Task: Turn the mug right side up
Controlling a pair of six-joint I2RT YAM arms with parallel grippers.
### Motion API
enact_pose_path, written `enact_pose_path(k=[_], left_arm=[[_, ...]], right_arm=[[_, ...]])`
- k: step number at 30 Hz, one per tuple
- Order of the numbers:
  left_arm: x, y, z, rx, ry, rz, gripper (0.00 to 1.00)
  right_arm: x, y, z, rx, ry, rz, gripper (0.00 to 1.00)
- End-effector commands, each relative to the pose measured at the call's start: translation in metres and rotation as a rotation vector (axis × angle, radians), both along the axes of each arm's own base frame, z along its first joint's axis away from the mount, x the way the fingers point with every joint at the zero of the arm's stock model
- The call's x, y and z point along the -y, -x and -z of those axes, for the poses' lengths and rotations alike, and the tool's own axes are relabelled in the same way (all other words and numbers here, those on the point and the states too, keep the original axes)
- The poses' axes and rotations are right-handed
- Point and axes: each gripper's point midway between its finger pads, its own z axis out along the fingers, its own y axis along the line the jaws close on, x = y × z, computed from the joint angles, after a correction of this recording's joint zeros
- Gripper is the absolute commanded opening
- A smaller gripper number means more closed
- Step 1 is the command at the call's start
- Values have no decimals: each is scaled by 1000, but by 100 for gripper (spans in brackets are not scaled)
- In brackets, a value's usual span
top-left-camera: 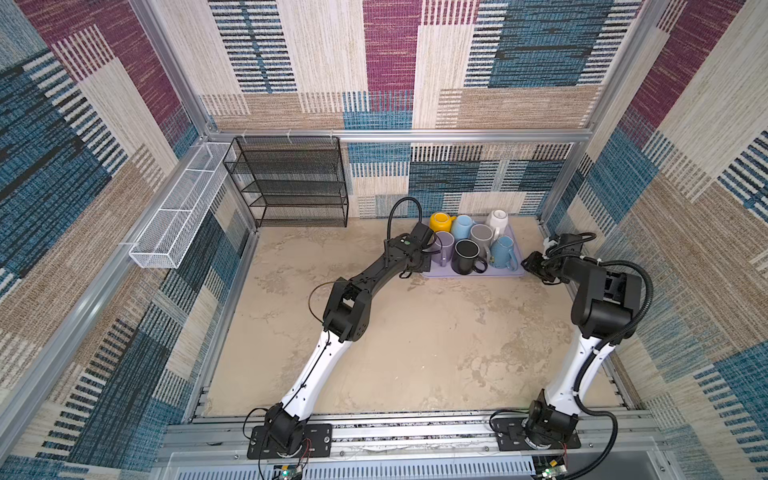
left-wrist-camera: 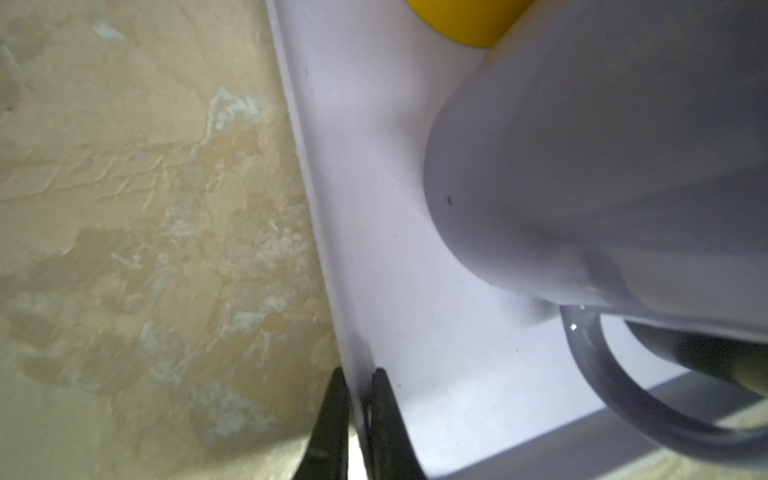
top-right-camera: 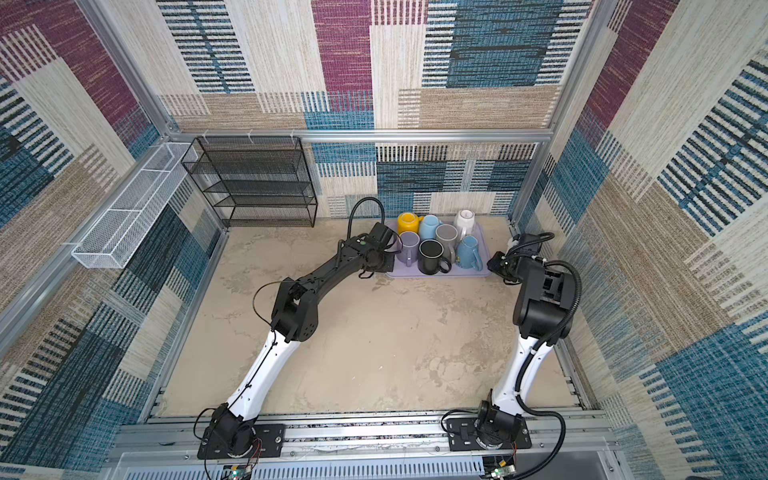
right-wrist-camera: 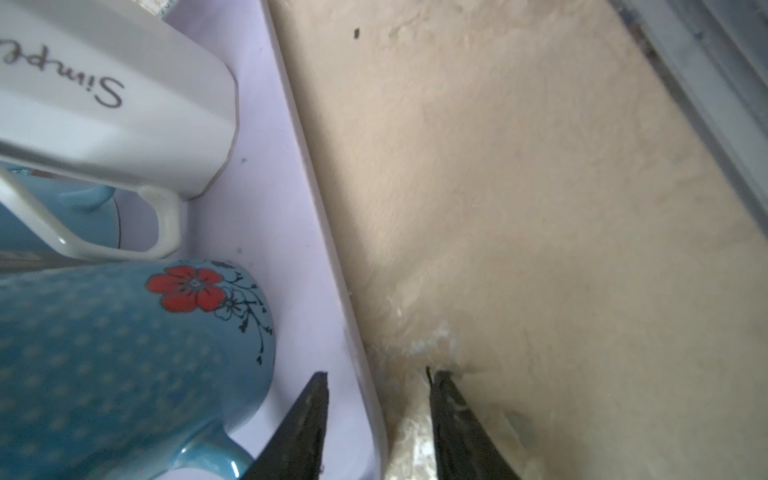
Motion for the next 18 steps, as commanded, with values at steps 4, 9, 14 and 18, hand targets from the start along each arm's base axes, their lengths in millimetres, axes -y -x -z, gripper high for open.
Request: enact_pose_path(k=[4, 9, 14, 18], left_arm=[[-6, 1, 1, -14, -12, -35, 7], [-5, 2, 2, -20, -4, -40, 3], [-9, 4, 3, -27, -14, -50, 0], [-13, 7, 4, -33, -23, -52, 0]], right_arm=[[-12, -1, 6, -18, 1, -37, 35], [-21, 1, 11, -43, 11, -54, 22], [-29, 3, 12, -55, 17, -67, 6], [-42, 7, 15, -67, 16, -86, 0]])
